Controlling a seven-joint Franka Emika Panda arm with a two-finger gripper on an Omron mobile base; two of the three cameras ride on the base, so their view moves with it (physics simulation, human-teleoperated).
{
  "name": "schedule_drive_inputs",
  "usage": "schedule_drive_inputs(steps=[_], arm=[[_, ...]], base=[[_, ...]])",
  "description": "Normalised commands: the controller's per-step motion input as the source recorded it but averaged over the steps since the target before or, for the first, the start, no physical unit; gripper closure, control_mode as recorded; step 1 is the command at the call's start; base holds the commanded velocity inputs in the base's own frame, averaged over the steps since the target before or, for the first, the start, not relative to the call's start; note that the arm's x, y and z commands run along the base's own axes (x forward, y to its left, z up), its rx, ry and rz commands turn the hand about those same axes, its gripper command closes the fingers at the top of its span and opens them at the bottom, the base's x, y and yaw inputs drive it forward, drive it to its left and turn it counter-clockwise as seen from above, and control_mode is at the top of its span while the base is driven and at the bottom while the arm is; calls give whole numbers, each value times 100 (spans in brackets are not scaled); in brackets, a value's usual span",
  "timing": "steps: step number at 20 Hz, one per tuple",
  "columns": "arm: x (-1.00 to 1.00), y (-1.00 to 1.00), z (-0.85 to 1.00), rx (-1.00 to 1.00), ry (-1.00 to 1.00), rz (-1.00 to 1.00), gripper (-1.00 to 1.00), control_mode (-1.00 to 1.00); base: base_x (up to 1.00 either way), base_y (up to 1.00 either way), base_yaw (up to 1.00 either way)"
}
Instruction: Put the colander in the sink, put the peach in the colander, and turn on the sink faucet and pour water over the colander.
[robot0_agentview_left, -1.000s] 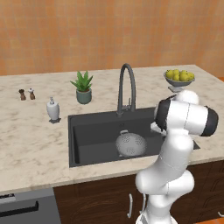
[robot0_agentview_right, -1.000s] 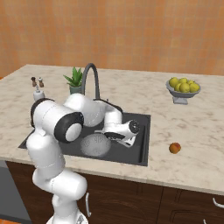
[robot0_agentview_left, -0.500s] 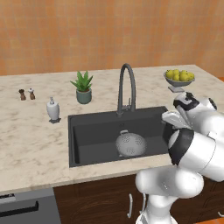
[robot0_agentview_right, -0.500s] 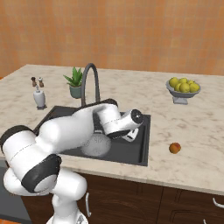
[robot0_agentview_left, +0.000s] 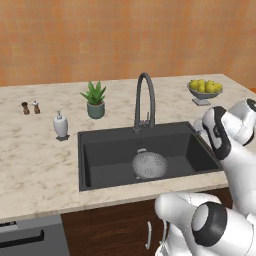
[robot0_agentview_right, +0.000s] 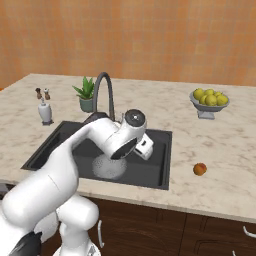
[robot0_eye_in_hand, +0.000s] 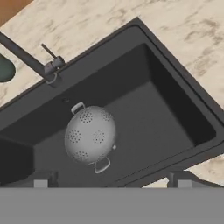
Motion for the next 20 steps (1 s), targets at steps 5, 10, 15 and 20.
schedule_drive_inputs(steps=[5,10,15,20], arm=[[-9,-91,26,-1,35,-11,-100,-100],[-27,-100,6,0,17,-2,-100,-100],[-44,-94,0,0,6,0,-100,-100],[-29,-75,-19,0,3,-5,-100,-100]], base=[[0,0,0],[0,0,0],[0,0,0],[0,0,0]])
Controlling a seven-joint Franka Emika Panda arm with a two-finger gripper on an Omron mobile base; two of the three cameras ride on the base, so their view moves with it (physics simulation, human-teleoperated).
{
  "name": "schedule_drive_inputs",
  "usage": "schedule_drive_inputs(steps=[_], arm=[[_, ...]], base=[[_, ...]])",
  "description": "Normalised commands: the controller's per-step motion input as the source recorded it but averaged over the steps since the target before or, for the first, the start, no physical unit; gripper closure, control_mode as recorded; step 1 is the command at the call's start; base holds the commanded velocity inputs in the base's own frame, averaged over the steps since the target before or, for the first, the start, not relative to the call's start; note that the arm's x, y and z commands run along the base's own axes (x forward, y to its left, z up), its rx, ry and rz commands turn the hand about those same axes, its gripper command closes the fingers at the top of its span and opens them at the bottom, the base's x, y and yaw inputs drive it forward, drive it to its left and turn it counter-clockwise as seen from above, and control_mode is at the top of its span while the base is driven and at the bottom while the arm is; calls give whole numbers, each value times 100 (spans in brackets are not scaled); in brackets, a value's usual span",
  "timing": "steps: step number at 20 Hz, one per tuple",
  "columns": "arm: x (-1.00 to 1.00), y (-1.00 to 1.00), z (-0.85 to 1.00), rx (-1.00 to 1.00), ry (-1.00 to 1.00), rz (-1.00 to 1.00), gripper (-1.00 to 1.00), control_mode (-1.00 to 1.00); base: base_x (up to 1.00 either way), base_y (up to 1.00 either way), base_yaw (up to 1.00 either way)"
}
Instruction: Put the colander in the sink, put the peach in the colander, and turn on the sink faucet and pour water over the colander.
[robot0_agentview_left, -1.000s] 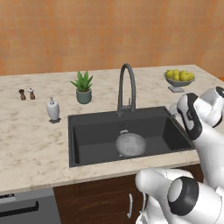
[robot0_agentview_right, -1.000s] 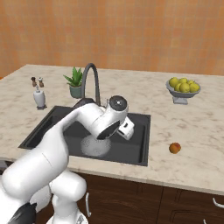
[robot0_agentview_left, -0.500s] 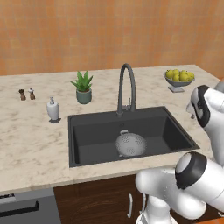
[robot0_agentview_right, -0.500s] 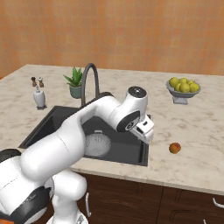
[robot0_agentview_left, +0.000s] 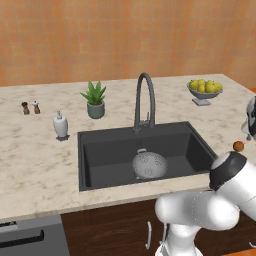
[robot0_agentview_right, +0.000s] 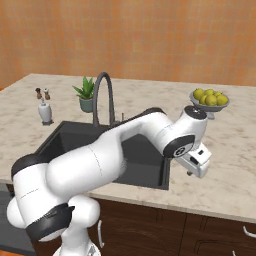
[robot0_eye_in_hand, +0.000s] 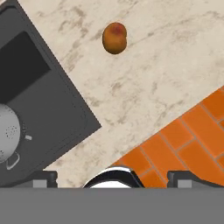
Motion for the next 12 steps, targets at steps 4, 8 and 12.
schedule_drive_inputs(steps=[4,8,12], arm=[[4,-40,-23,0,0,-4,-100,-100],[43,-2,-26,0,-3,0,-100,-100],[56,0,-26,0,0,0,-100,-100]], base=[[0,0,0],[0,0,0],[0,0,0]])
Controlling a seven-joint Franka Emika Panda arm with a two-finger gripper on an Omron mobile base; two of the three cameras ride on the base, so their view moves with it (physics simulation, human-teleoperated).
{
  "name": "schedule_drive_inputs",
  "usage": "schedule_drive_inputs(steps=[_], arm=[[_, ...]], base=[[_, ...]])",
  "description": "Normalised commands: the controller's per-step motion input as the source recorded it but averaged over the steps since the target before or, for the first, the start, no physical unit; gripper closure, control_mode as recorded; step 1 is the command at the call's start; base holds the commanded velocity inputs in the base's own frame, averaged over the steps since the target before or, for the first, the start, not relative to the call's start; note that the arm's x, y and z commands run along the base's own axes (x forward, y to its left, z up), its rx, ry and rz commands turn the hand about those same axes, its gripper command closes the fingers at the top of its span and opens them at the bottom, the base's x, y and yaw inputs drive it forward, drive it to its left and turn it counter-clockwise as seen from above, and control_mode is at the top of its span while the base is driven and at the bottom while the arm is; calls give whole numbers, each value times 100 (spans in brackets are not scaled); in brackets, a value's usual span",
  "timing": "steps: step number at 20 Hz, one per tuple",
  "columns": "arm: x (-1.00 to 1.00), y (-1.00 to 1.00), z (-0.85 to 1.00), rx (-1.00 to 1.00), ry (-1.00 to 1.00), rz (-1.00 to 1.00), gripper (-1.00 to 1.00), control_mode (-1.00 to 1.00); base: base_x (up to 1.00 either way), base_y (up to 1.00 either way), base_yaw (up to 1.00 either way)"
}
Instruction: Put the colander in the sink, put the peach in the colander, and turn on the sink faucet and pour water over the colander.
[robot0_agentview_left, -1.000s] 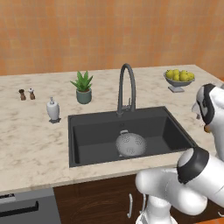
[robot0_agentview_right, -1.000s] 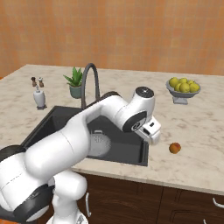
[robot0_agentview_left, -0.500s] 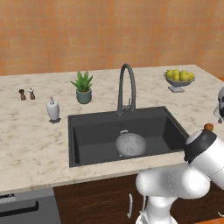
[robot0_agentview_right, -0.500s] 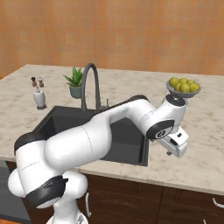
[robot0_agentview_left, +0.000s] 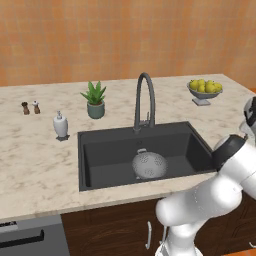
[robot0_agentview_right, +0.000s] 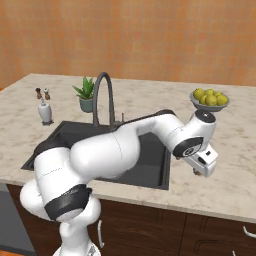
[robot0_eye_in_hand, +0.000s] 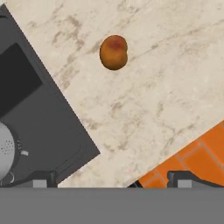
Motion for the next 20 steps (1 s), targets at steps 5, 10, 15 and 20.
schedule_drive_inputs(steps=[5,10,15,20], arm=[[40,-10,-28,0,0,0,-100,-100],[18,-31,-27,0,0,0,-100,-100],[17,-22,-26,0,0,0,-100,-100],[33,0,-25,0,0,0,-100,-100]], base=[[0,0,0],[0,0,0],[0,0,0],[0,0,0]])
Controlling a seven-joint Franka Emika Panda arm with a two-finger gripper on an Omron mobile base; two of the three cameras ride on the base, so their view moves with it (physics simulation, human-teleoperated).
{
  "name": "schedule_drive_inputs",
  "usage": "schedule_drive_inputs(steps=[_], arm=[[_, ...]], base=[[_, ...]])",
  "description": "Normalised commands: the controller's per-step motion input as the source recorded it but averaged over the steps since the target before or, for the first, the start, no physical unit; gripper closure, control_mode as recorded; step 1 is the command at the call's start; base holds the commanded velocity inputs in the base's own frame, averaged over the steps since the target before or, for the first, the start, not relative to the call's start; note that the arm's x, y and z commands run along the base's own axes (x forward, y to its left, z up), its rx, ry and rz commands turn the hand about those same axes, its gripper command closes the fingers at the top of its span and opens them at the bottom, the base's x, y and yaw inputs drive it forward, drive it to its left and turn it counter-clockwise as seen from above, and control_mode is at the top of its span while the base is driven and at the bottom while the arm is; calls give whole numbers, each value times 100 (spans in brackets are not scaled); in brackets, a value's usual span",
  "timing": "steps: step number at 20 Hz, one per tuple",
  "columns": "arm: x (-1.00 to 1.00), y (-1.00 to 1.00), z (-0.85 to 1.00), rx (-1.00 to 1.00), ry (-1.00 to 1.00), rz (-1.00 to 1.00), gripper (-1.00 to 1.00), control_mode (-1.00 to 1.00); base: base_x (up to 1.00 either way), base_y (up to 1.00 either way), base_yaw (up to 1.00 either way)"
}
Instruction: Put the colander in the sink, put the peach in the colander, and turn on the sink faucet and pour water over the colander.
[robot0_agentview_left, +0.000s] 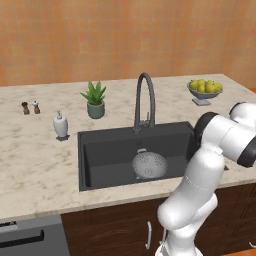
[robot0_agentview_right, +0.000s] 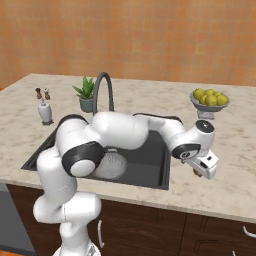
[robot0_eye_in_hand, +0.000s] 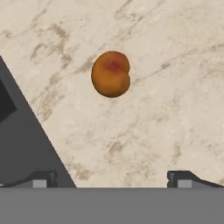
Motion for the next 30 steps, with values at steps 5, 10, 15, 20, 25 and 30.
schedule_drive_inputs(steps=[5,10,15,20,25,30], arm=[[35,-11,-31,0,0,0,-100,-100],[30,-32,-35,0,2,0,-100,-100],[43,-35,-12,0,0,0,-100,-100],[45,-10,-3,0,0,0,-100,-100],[37,2,-27,0,0,0,-100,-100],[5,0,-39,0,1,0,-100,-100]], base=[[0,0,0],[0,0,0],[0,0,0],[0,0,0],[0,0,0],[0,0,0]])
